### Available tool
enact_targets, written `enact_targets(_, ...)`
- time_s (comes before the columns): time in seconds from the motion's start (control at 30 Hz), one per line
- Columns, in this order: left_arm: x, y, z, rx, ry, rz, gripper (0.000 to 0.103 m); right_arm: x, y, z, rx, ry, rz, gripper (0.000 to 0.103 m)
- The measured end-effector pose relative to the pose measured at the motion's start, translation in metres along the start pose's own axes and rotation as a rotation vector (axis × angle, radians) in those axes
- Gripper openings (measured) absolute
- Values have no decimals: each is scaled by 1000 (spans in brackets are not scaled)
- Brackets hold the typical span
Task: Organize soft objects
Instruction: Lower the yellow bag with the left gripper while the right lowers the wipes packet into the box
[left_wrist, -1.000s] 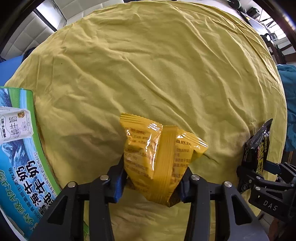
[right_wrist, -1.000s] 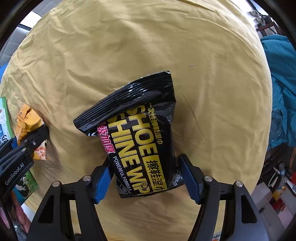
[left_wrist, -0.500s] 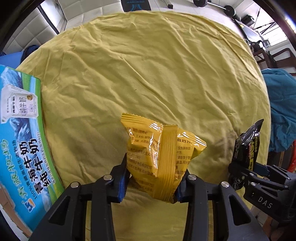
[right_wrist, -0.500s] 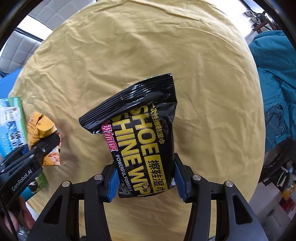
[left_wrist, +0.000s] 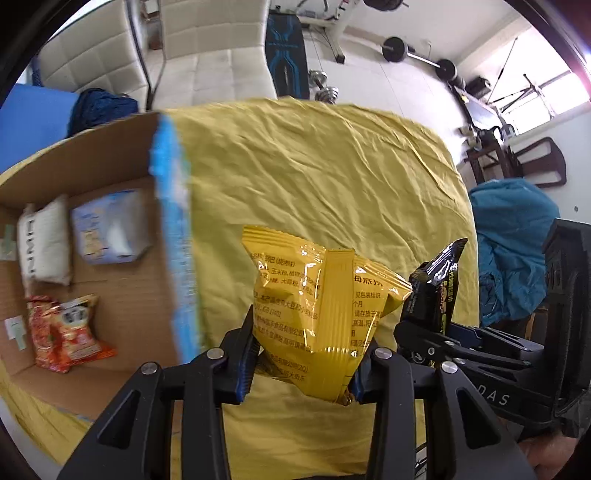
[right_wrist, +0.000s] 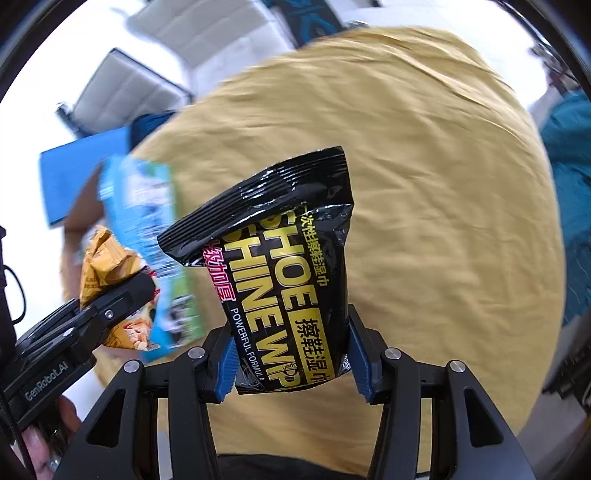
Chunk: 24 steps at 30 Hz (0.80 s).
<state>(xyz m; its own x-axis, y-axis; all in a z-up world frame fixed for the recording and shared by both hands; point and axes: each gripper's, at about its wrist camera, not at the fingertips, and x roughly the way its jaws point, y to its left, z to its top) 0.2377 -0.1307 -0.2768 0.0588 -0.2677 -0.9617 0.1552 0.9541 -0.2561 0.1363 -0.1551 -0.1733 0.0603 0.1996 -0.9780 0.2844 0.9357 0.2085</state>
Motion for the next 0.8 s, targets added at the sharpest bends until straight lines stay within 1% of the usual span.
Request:
enact_targets(0.1,-33,41,-5,-28,-25,12,36,-5,55,-13,-57,-5,59,53)
enact_targets(0.17,-44,68,-10,-49,-29,26,36,-1,85,-20,-82,-1,89,53)
enact_targets(0.27,-48,113,-14,-100,-13,41,36,14,134,-28,-120,17,111,53)
enact_targets(0.33,-47,143,-18,-143,7,30,36,30,165,-31,-136,33,114,53)
enact_targets(0.37,-46,157,-19,-160,17,22,36,33,172,-32,-138,40,112,53)
enact_targets(0.43,-41,179,-18,-182,40,9,36,47,193,-33,-149,54,77,53)
enact_targets(0.5,-33,194,-16,-195,69,-9,36,57,201,-34,-162,59,45,53)
enact_targets(0.6,-18,217,-15,-208,126,-65,36,74,220,-35,-171,75,-19,53)
enact_targets(0.63,-12,221,-14,-207,154,-86,37,77,221,-34,-172,79,-36,53)
enact_targets(0.7,0,229,-12,-224,181,-126,37,89,225,-31,-170,84,-69,53)
enact_targets(0.73,7,231,-11,-229,202,-138,37,94,226,-30,-168,85,-91,53)
enact_targets(0.8,15,233,-10,-231,231,-154,38,101,227,-27,-159,90,-107,54)
